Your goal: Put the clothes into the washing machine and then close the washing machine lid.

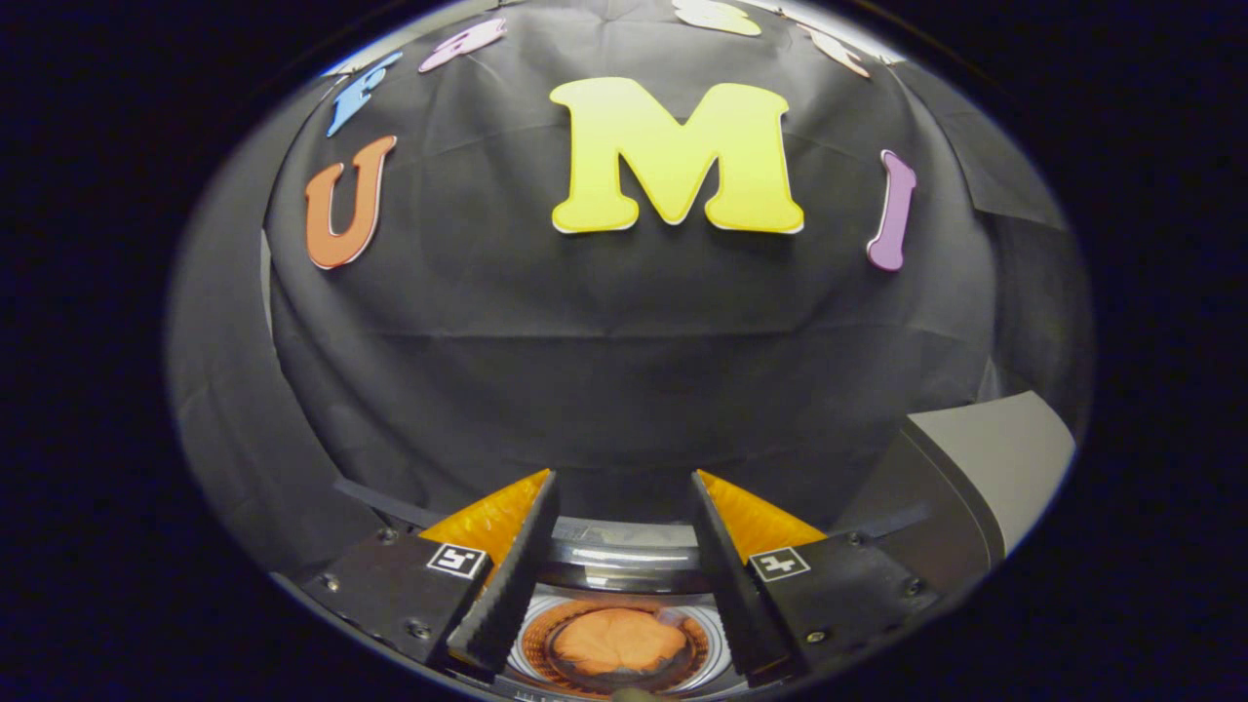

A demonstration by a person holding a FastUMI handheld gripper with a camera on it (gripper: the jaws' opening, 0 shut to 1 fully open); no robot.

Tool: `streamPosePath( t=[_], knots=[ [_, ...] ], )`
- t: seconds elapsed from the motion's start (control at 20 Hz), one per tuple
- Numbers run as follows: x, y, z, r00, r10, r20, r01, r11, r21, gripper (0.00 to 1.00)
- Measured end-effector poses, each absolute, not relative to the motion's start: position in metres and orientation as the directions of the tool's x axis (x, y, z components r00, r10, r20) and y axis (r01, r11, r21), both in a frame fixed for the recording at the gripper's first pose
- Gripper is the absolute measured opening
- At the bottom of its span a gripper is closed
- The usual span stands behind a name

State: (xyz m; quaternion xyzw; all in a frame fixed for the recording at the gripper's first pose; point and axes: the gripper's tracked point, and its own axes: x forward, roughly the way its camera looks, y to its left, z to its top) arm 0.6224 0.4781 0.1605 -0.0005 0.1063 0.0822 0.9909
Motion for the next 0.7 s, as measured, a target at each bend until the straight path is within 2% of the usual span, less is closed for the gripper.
streamPosePath(
  t=[0.7],
  knots=[
    [0.63, 0.481, 0.146, 0.916, 0.186, -0.354, -0.199, 0.98, 0.0, 0.82]
  ],
)
